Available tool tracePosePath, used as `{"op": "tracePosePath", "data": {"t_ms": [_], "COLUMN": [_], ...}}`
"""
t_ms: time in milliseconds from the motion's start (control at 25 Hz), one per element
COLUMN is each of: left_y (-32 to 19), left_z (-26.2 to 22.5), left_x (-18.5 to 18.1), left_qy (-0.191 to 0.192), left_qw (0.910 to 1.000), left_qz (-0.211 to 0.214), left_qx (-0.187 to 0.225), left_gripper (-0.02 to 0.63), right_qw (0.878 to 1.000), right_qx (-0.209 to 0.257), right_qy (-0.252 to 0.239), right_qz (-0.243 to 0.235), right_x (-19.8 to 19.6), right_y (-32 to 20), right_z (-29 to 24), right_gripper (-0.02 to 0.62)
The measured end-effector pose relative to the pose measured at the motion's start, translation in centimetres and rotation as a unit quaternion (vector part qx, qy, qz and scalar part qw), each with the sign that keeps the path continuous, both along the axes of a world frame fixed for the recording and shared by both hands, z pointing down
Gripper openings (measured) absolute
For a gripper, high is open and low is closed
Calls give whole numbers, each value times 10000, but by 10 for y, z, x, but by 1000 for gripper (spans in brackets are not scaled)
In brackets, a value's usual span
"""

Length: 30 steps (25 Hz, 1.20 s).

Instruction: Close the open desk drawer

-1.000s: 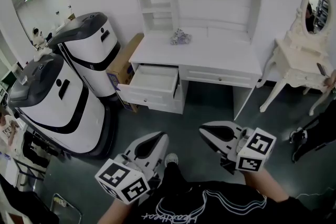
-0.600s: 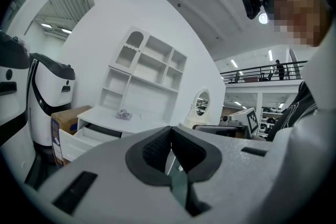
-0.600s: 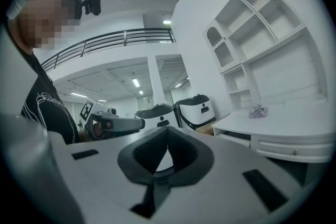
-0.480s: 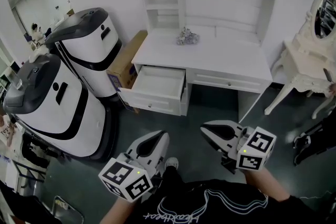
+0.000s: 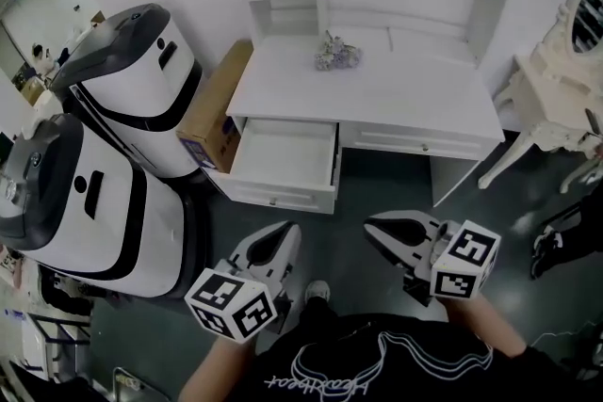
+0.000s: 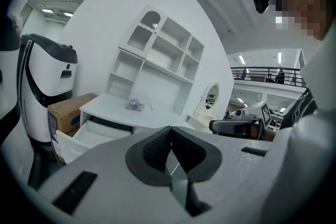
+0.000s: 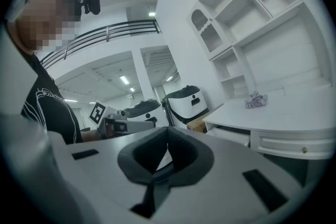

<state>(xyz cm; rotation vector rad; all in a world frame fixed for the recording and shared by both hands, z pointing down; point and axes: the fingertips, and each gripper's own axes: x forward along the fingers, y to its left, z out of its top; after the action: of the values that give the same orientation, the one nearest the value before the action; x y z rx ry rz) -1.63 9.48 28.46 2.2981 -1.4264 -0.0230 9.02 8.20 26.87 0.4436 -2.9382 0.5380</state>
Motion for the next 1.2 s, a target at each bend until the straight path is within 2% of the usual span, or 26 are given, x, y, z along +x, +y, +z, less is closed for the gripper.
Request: {"op": "tracePosePath", "data": {"t_ms": [280,720,920,1200], "left_y": [-53,-105,-123,-137], "left_z": [45,146,198,250], "left_x": [-36,-91,-111,-126], "left_qy": [-58,-283,-496,-589], "left_qw": [9991,9932,9866,9776], "left_qz": [175,-231,-356,-357], "left_qx": [-376,-1102,-1513,-1990], "left_gripper": [5,5,5,5], "right_qw": [9993,9954,9925,9877], "right_qx": [-270,-861,-1096,-1432], "right_qy": [36,237,265,260], "right_qz": [240,351,468,570], "right_x": [-28,-57,-62,-70], "right_y": [-51,-97,-108,-116], "right_z": [17,70,90,113], "right_gripper": [5,6,6,5]}}
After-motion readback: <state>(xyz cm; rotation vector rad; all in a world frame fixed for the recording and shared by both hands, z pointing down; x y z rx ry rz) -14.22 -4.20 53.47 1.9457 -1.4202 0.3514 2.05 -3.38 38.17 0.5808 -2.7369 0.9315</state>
